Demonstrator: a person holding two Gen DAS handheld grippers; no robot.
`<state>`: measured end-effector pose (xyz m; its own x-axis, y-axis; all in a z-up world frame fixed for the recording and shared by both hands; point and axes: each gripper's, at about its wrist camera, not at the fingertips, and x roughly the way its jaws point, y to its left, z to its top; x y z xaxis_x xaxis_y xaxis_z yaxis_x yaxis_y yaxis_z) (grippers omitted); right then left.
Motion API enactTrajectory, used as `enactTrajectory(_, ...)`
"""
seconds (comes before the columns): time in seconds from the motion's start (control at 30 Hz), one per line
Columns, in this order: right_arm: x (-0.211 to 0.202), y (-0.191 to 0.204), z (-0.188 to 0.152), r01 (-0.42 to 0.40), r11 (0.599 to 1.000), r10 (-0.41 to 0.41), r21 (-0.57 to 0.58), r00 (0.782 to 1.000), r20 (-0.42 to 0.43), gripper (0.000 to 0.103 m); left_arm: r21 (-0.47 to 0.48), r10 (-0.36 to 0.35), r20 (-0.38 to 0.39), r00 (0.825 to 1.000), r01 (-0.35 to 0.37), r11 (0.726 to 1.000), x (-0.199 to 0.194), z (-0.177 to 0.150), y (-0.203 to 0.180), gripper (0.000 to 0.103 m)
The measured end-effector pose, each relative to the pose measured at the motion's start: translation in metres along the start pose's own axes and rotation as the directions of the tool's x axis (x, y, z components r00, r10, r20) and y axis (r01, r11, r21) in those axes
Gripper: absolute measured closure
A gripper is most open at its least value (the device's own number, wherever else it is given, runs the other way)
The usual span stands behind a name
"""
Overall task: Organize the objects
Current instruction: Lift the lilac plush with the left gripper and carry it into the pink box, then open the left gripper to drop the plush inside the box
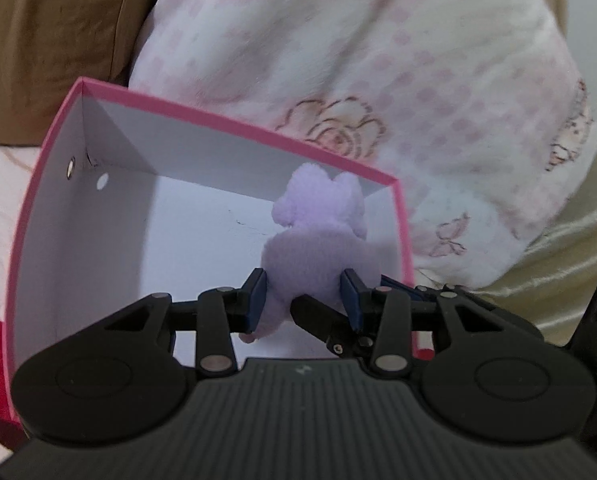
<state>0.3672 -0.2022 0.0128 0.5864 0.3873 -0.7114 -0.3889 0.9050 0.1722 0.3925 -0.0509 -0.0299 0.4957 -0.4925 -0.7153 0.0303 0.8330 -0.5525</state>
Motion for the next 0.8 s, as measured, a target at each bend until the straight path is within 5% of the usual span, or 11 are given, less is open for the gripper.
enactTrajectory(0.47,0.061,0.003,-0.009,0.140,0.990,-0.141,-0.020,0.985,-0.104,0.044,-0.131,-0.017,-0.099,0.995,0.003,0.991,0.054,0.008,0.035,0.065)
enactTrajectory(0.8,0.080,-0.001,-0.016,0.146,0.989,-0.144,0.003,0.979,-0.144,0.045,-0.201,-0.019,-0.141,0.990,-0.010,0.980,0.075,0.006,0.050,0.064)
